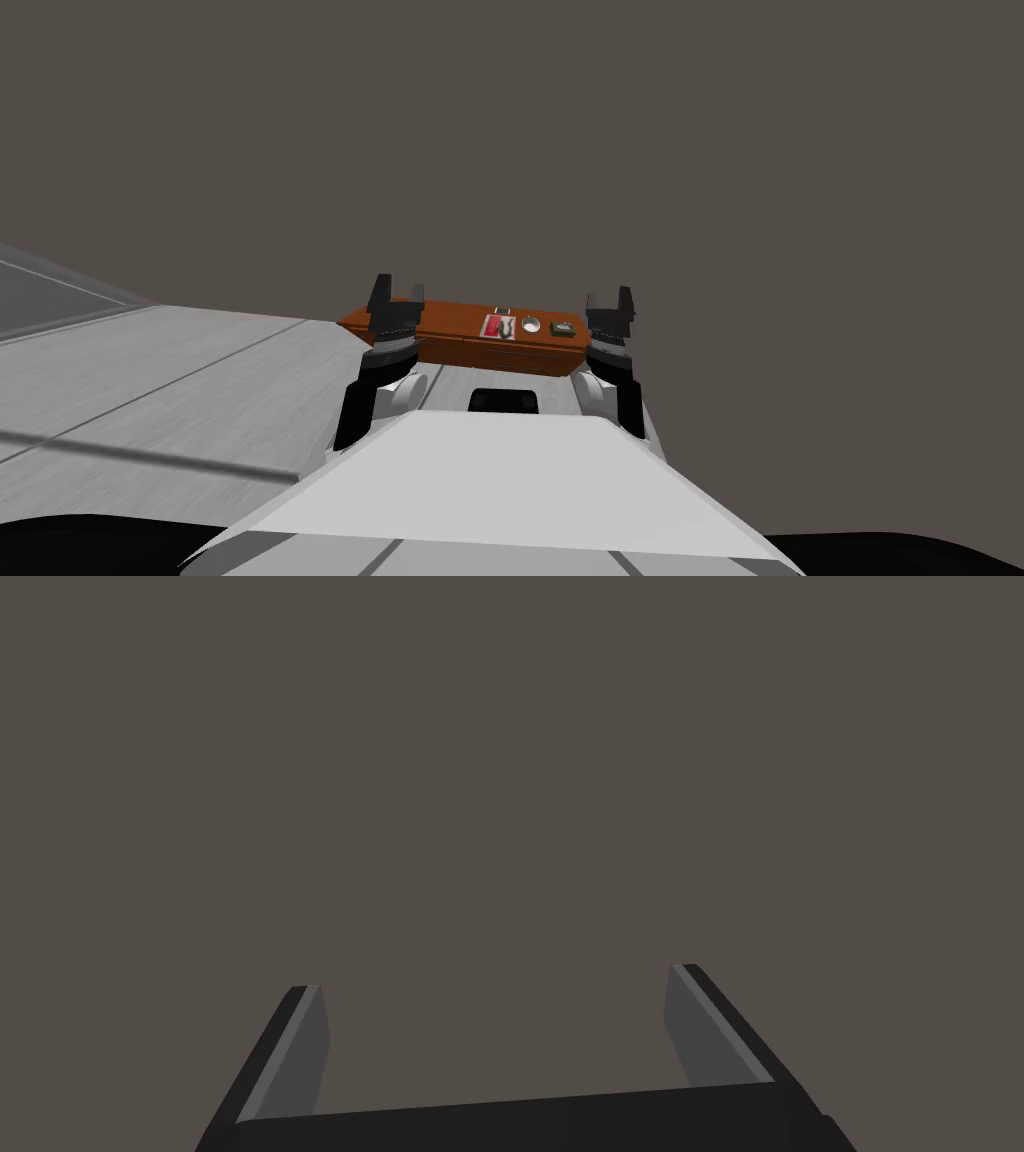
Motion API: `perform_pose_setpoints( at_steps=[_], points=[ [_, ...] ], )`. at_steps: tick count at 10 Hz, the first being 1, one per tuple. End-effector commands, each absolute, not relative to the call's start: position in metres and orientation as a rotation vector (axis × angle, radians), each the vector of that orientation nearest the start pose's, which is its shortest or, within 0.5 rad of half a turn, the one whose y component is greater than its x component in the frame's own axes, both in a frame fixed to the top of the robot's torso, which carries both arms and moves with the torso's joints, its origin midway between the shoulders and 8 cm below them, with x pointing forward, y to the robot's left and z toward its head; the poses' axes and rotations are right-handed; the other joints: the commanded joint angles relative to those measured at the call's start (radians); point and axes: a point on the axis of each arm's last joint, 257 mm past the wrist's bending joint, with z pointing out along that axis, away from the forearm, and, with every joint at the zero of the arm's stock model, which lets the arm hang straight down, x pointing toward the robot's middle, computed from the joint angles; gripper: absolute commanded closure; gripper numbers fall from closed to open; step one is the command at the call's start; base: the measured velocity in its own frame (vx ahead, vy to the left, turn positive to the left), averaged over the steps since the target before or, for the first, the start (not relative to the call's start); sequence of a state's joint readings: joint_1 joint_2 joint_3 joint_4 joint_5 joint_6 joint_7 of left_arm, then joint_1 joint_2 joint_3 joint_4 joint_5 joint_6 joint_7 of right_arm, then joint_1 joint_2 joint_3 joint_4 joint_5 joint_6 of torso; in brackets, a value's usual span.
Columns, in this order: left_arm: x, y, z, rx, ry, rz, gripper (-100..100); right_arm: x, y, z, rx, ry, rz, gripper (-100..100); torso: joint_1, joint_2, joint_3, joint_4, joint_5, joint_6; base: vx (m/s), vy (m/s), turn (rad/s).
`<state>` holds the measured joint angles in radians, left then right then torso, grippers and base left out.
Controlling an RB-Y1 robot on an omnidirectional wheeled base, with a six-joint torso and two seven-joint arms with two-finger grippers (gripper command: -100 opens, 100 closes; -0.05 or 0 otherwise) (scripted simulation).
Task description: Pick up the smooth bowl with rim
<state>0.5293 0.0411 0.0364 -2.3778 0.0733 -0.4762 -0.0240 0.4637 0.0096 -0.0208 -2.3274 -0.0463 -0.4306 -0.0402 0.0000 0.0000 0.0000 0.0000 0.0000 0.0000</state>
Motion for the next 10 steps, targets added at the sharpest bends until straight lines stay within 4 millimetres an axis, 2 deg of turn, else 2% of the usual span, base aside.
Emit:
perform_pose_setpoints(
  at_steps=[1, 4, 6, 8, 9, 10],
  points=[
    [0.323, 0.292, 0.055, -0.619, 0.575, -1.297, 0, 0.348, -0.288, 0.035, 0.694, 0.608, 1.335, -100, 0.000, 0.000, 0.000, 0.000, 0.000, 0.000, 0.002, -0.004, 0.230],
    [0.323, 0.292, 0.055, -0.618, 0.575, -1.297, 0, 0.353, -0.293, 0.008, 0.711, 0.718, 1.256, -100, -0.001, 0.000, 0.000, 0.000, 0.000, 0.000, 0.001, -0.017, 0.328],
    [0.323, 0.292, 0.055, -0.618, 0.575, -1.297, 0, 0.355, -0.300, -0.021, 0.741, 0.811, 1.178, -100, -0.001, 0.000, 0.000, 0.000, 0.000, 0.000, 0.000, -0.020, 0.399],
    [0.323, 0.292, 0.055, -0.618, 0.575, -1.297, 0, 0.355, -0.312, -0.059, 0.784, 0.917, 1.082, -100, -0.002, 0.000, 0.000, 0.000, 0.000, 0.000, 0.002, -0.025, 0.431],
    [0.323, 0.292, 0.055, -0.618, 0.575, -1.297, 0, 0.355, -0.312, -0.059, 0.784, 0.917, 1.082, -100, -0.002, 0.000, 0.000, 0.000, 0.000, 0.000, 0.000, -0.023, 0.175],
    [0.323, 0.292, 0.055, -0.619, 0.575, -1.296, 0, 0.353, -0.318, -0.081, 0.810, 0.975, 1.028, -100, -0.002, 0.000, 0.000, 0.000, -0.001, 0.000, 0.002, -0.014, 0.318]
  ],
)
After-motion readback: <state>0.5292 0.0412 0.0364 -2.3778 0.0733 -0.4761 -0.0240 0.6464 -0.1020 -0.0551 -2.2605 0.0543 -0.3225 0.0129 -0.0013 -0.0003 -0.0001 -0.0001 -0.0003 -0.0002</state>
